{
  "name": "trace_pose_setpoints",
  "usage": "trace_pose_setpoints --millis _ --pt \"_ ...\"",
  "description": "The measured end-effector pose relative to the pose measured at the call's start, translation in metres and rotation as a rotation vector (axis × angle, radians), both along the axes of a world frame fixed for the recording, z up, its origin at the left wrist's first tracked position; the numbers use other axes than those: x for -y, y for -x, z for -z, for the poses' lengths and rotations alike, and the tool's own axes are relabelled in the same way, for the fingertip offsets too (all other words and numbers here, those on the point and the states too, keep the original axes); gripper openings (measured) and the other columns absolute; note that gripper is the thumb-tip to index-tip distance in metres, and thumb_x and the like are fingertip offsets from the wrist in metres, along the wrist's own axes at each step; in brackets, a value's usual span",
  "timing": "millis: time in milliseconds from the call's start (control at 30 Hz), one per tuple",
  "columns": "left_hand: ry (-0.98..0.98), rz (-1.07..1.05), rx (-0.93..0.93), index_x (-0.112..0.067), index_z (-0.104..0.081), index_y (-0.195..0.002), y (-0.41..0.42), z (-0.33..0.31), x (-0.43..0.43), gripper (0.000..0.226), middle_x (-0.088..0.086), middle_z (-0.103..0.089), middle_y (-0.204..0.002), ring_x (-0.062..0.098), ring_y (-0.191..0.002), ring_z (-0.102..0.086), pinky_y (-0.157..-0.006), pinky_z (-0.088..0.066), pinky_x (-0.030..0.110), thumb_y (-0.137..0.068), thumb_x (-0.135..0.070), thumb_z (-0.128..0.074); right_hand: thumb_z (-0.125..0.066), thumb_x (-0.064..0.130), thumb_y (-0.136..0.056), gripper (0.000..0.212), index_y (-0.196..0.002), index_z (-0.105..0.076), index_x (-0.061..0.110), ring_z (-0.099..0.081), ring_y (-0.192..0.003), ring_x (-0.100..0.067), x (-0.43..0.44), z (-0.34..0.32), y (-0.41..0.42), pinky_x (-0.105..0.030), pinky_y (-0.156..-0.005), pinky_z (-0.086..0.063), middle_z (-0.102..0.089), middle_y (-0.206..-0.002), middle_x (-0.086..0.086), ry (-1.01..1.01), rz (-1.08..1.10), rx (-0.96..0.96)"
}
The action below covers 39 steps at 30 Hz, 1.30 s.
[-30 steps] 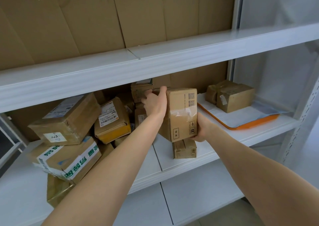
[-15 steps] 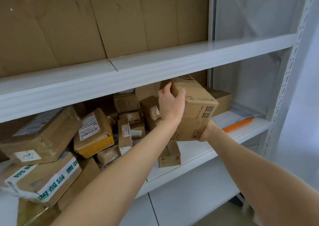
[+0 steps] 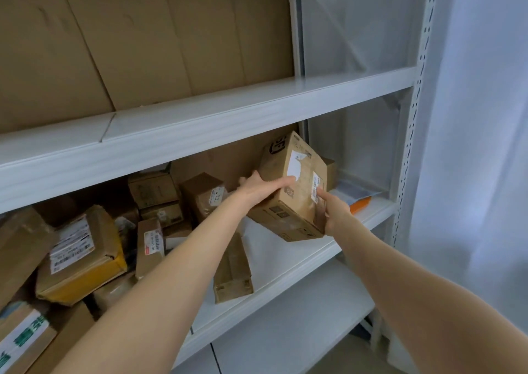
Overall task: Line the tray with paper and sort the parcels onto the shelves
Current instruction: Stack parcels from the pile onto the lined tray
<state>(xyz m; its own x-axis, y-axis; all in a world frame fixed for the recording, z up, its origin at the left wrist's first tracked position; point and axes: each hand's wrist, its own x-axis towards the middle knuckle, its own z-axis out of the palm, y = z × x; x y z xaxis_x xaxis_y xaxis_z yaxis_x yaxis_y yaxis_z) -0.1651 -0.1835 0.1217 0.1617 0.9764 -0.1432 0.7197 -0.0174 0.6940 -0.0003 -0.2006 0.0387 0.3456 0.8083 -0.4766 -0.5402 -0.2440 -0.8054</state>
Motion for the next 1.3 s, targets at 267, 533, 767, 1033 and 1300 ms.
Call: trace_pose_setpoints --millis 267,533,767,1033,1300 --pt "0.144 0.001 0.360 -0.022 -0.038 -0.142 -0.032 0.016 -0.020 0.083 0.005 -0.062 -0.119 0.022 -0.102 -0.061 -0.072 -0.054 0.033 -0.071 -0.045 -0.076 -0.066 0.030 -0.091 0.028 -0.117 -0.059 0.025 -0.062 -0.100 -0.022 -0.006 -0.001 -0.049 -0.037 -0.079 -0.055 -0.064 -0.110 -0.002 -0.053 0.034 0.037" --pt "0.267 -0.160 0.638 -0.021 -0.068 -0.091 -0.055 0.012 -0.045 0.035 0.005 -0.075 -0.081 0.024 -0.089 -0.068 -0.084 -0.054 0.043 -0.072 -0.050 -0.066 -0.067 0.063 -0.074 0.063 -0.122 -0.057 0.024 -0.057 -0.113 -0.041 -0.013 0.002 -0.090 -0.061 -0.100 -0.041 -0.065 -0.120 -0.017 -0.131 -0.292 -0.158" --pt "0.191 -0.256 0.837 -0.019 -0.058 -0.125 -0.077 0.015 -0.084 0.051 0.006 -0.065 -0.114 0.025 -0.108 -0.058 -0.091 -0.045 0.038 -0.084 -0.050 -0.060 -0.076 0.059 -0.069 0.076 -0.128 -0.052 0.018 -0.060 -0.107 -0.036 -0.044 -0.009 -0.100 -0.054 -0.091 -0.050 -0.064 -0.116 -0.016 -0.177 -0.090 -0.143" --pt "0.234 -0.224 0.745 -0.019 -0.043 -0.138 -0.087 0.025 -0.142 0.073 0.012 -0.048 -0.137 0.025 -0.118 -0.048 -0.086 -0.042 0.038 -0.077 -0.049 -0.071 -0.079 0.046 -0.070 0.081 -0.136 -0.040 0.017 -0.064 -0.102 -0.032 -0.097 -0.012 -0.123 -0.056 -0.090 -0.051 -0.064 -0.115 -0.013 -0.164 0.234 -0.025" --pt "0.442 -0.052 0.765 -0.028 -0.035 -0.139 -0.132 0.055 -0.162 0.087 0.010 -0.055 -0.131 0.033 -0.117 -0.053 -0.086 -0.047 0.055 -0.069 -0.065 -0.069 -0.065 0.046 -0.081 0.063 -0.132 -0.044 0.014 -0.053 -0.116 -0.038 -0.121 0.019 -0.117 -0.056 -0.106 -0.038 -0.057 -0.121 -0.019 -0.241 -0.027 -0.245"
